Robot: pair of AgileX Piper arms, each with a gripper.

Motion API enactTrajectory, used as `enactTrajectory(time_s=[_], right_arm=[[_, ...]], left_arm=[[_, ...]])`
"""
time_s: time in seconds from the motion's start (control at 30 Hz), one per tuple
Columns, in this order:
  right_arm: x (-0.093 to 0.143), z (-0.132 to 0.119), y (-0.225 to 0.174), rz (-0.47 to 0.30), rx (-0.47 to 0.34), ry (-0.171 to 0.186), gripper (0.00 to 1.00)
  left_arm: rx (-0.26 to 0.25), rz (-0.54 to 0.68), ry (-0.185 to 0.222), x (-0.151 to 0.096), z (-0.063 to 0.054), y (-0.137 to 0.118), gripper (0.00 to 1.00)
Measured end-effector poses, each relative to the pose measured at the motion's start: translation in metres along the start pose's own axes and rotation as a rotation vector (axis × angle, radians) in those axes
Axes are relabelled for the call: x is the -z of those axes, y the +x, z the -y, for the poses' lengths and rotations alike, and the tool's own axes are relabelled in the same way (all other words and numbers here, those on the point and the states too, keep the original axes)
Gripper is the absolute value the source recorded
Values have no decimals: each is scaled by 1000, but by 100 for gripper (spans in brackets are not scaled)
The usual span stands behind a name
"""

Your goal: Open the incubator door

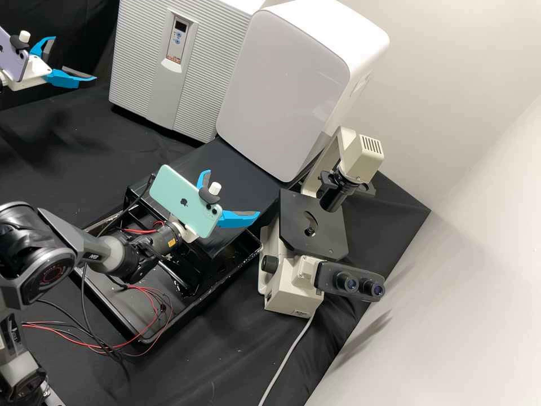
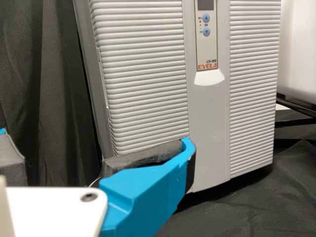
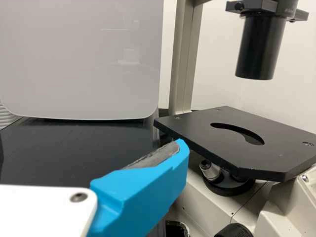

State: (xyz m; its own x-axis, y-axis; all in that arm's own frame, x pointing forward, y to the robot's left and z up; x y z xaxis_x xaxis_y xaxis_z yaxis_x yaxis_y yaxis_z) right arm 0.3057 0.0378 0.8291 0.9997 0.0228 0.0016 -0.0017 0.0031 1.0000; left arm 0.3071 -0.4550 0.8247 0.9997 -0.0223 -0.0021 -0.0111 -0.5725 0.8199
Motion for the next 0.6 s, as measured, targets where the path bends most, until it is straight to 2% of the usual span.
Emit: enactTrajectory(time_s=[0.5, 0.6], right_arm=[[0, 0, 0, 0, 0, 0, 100], [0, 0, 0, 0, 0, 0, 100]], left_arm=[[1, 3, 4, 1, 0, 0, 100], [1, 19, -7, 6, -2, 3, 100]])
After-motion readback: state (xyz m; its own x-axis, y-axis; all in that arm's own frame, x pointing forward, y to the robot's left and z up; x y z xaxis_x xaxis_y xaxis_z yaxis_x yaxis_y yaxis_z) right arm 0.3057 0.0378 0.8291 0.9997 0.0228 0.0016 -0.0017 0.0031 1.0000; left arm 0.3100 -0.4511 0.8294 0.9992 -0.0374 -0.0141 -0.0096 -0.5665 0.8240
